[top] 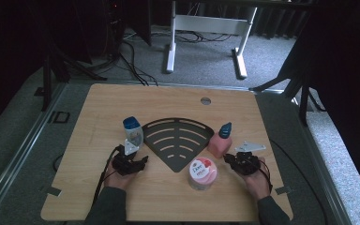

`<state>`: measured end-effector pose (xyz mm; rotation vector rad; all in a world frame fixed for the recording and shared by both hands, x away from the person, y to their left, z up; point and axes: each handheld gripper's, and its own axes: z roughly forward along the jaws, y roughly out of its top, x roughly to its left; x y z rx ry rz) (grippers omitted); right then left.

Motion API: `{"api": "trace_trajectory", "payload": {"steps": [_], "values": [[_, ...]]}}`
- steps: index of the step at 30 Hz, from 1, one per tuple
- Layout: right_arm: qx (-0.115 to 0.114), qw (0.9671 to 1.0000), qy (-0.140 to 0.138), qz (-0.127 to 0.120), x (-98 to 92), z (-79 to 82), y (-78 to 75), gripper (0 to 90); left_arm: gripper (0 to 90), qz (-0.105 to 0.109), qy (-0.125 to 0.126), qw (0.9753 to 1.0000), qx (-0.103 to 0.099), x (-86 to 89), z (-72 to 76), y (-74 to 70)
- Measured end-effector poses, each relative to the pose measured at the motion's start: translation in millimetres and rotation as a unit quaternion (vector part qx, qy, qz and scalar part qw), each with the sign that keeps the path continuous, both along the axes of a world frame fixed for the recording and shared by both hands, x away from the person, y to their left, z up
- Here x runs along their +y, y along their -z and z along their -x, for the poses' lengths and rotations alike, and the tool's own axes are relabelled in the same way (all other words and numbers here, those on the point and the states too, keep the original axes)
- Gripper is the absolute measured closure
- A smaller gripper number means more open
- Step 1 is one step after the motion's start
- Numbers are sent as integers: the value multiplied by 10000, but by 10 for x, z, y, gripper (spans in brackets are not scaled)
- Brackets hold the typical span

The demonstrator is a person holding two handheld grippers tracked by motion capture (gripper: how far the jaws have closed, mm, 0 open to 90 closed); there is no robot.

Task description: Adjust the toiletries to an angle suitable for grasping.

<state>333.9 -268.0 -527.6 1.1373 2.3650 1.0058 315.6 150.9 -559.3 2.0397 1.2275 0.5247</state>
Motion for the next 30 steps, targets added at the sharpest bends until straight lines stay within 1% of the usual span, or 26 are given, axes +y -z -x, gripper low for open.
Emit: {"api": "trace_trajectory", "payload": {"steps": [1, 2, 4, 5, 7, 8, 9, 10, 11, 12, 13, 16, 19, 22, 24, 27, 30], "values": [[-23, 10000, -46, -14, 8, 42, -7, 830, 508, 3, 38, 10000, -1, -18, 13, -9], [-28, 10000, -68, -18, 12, 58, -12, 840, 517, 7, 109, 9999, -9, -50, 34, -25], [-29, 9999, -117, -24, 35, 97, -27, 870, 593, 25, 298, 9995, -73, -127, 86, -59], [-46, 9999, -153, -14, 48, 114, -35, 884, 627, 48, 412, 9991, -69, -177, 115, -80], [-93, 9996, -250, 10, 79, 142, -50, 900, 729, 65, 594, 9982, -7, -242, 139, -102], [-116, 9995, -297, 20, 98, 153, -54, 900, 779, 47, 621, 9980, 71, -282, 141, -111], [-142, 9993, -340, 27, 122, 165, -58, 900, 827, 44, 709, 9974, 148, -320, 145, -125], [-146, 9990, -425, 62, 149, 169, -58, 900, 869, 83, 765, 9969, 144, -342, 153, -130], [-146, 9990, -425, 62, 149, 169, -58, 900, 896, 83, 765, 9969, 144, -342, 153, -130], [-140, 9988, -465, 82, 167, 173, -58, 900, 896, 157, 906, 9957, 134, -415, 190, -157], [-129, 9984, -550, 98, 204, 194, -54, 900, 899, 176, 999, 9948, 134, -449, 210, -173], [-102, 9979, -639, 89, 233, 245, -45, 900, 899, 194, 1221, 9923, 101, -565, 273, -222], [-84, 9973, -720, 101, 252, 296, -43, 900, 899, 241, 1479, 9887, 48, -675, 322, -278], [-62, 9965, -832, 82, 275, 332, -45, 900, 899, 315, 1657, 9857, -22, -784, 364, -339], [-88, 9966, -816, 118, 283, 345, -48, 900, 899, 308, 1761, 9839, -44, -855, 385, -370], [-71, 9967, -807, 51, 273, 350, -48, 900, 899, 359, 1947, 9802, 24, -945, 409, -383], [-103, 9967, -801, 55, 279, 362, -54, 900, 899, 390, 2070, 9776, 14, -1015, 447, -384]]}}
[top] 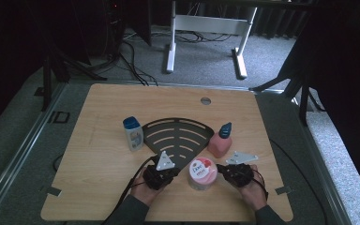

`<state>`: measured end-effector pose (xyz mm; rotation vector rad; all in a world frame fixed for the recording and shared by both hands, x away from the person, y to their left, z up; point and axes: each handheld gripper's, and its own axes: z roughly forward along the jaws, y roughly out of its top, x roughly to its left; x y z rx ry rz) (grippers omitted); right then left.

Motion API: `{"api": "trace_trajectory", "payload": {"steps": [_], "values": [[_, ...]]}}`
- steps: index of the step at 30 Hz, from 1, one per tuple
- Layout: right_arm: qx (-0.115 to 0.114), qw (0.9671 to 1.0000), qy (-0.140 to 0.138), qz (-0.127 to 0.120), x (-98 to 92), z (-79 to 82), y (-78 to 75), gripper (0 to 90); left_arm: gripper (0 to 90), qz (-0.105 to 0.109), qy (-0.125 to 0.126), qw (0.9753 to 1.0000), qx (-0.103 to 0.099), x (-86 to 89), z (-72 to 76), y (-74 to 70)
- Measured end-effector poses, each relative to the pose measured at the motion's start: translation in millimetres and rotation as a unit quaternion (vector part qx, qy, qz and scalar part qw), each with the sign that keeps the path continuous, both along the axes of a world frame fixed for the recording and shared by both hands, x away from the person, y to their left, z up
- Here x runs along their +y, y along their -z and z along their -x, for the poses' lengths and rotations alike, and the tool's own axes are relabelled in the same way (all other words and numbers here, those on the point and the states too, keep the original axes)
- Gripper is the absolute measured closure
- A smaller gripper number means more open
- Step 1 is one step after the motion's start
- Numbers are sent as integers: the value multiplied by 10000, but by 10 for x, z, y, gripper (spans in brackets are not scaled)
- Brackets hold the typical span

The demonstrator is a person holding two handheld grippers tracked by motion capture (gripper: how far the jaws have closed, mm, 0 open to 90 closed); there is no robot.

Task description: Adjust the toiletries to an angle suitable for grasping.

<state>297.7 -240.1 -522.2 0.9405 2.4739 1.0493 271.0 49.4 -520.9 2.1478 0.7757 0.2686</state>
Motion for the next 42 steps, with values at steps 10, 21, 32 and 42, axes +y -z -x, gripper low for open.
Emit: {"api": "trace_trajectory", "payload": {"steps": [10, 21, 32, 42], "values": [[1, 9997, -229, -9, 139, 26, 1, 900, 897, 26, 41, 10000, 4, 4, 44, -7], [63, 9993, -366, -31, 261, 35, 4, 900, 897, 92, -86, 9999, 30, 110, 78, -13], [98, 9991, -399, -39, 224, 13, 23, 863, 677, 100, -31, 9998, 196, 297, 60, 47], [108, 9987, -484, -94, 126, 17, 1, 666, 523, 247, 122, 9996, -12, 386, 95, 94]]}}
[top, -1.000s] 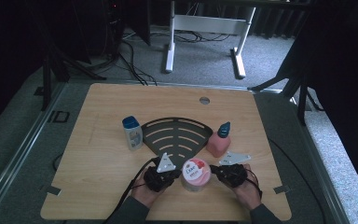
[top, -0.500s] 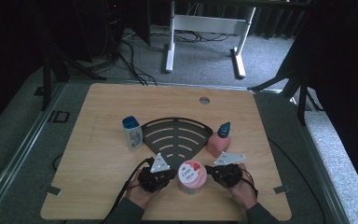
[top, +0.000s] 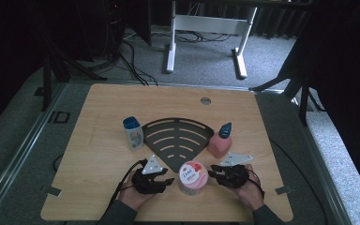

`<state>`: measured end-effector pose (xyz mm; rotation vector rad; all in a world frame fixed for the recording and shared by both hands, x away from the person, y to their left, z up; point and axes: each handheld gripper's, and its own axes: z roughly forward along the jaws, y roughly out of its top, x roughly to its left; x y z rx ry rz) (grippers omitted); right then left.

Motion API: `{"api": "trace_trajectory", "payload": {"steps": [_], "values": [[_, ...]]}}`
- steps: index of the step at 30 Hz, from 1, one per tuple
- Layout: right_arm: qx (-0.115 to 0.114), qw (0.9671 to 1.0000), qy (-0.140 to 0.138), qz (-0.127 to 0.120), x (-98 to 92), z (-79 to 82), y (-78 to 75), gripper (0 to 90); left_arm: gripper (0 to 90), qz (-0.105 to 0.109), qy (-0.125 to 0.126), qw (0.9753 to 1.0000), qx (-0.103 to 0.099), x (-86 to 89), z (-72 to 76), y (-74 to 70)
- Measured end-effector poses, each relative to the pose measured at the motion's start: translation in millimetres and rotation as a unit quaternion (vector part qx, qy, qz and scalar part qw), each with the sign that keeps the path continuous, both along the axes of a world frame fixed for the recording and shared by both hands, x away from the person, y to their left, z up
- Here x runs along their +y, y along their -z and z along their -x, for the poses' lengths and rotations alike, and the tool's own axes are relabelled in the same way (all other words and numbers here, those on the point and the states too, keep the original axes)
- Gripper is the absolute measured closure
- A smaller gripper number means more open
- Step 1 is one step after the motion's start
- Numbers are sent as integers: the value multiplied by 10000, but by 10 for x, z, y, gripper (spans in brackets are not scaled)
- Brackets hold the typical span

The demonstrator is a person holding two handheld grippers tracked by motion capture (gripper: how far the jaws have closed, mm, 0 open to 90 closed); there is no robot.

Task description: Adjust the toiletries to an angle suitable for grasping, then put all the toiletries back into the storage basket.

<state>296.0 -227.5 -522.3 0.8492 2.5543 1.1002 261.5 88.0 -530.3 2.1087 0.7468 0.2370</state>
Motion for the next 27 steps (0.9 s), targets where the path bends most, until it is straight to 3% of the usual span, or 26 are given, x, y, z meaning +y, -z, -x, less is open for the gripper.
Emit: {"api": "trace_trajectory", "payload": {"steps": [3, 8, 20, 27], "values": [[18, 10000, 23, -17, -31, -2, -3, 609, 507, -37, 100, 9997, -218, -2, 26, 6], [59, 10000, -45, -56, -97, 1, -5, 558, 507, -137, 163, 9998, -65, -17, 15, 4], [144, 9979, -601, -189, -124, 47, 5, 503, 477, -248, 496, 9985, 46, -107, 17, 10], [348, 9935, -1067, -180, -114, 72, 48, 464, 463, -243, 636, 9976, 78, -122, 28, 32]]}}
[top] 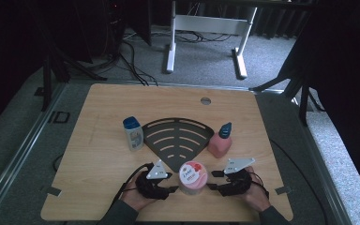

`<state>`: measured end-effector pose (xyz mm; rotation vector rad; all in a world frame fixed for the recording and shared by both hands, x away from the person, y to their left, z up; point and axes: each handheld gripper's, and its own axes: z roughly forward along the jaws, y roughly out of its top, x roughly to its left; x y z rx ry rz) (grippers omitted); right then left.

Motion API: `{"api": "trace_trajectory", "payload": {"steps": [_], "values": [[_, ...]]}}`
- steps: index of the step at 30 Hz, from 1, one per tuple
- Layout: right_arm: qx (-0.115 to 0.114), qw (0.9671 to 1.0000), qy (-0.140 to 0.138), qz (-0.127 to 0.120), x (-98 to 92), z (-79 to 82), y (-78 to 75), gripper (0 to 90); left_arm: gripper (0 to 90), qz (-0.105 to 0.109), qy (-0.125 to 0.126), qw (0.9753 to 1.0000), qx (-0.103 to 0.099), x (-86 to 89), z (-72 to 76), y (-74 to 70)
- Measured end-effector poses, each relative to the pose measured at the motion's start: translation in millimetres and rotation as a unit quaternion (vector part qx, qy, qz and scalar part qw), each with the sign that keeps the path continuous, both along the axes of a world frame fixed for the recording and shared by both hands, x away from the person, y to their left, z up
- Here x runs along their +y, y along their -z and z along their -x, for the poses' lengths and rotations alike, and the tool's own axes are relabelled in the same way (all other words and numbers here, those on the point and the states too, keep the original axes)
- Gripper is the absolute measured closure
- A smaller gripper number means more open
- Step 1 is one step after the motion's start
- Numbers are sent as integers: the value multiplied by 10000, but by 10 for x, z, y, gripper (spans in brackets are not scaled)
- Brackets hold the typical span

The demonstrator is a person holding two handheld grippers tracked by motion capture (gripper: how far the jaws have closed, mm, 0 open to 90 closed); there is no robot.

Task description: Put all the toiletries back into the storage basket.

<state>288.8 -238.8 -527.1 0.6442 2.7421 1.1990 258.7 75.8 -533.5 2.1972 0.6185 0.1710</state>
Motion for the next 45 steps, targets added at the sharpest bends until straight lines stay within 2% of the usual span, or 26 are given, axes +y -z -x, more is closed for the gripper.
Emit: {"api": "trace_trajectory", "payload": {"steps": [2, 3, 6, 12, 14, 17, 25, 35, 40, 45], "values": [[19, 9999, -131, -17, 20, 14, 8, 451, 456, -19, 2, 10000, -3, -13, -7, -1], [-4, 9999, -172, 13, 39, 27, 9, 405, 456, -14, 4, 10000, -3, -16, -14, -1], [-71, 9998, -161, 75, 66, 27, 14, 365, 454, -6, 27, 10000, -1, -27, -27, 3], [-46, 9997, -201, 117, 98, 31, 19, 358, 435, 5, 135, 9999, 38, -65, -24, 29], [-62, 9996, -233, 146, 124, 32, 24, 330, 425, 46, 209, 9998, 62, -76, -29, 39], [-92, 9993, -341, 131, 145, 33, 21, 325, 405, 76, 286, 9995, 59, -98, -36, 43], [-147, 9983, -563, 68, 194, 19, -8, 306, 377, 92, 343, 9993, -86, -153, -45, 22], [-169, 9979, -631, 40, 206, -4, 3, 279, 321, -43, 425, 9990, -162, -201, -70, 42], [-115, 9979, -641, -27, 195, -16, 17, 279, 287, -26, 441, 9988, -216, -214, -76, 39], [-242, 9976, -654, 28, 205, 0, 7, 272, 280, -128, 476, 9979, -408, -236, -63, 3]]}}
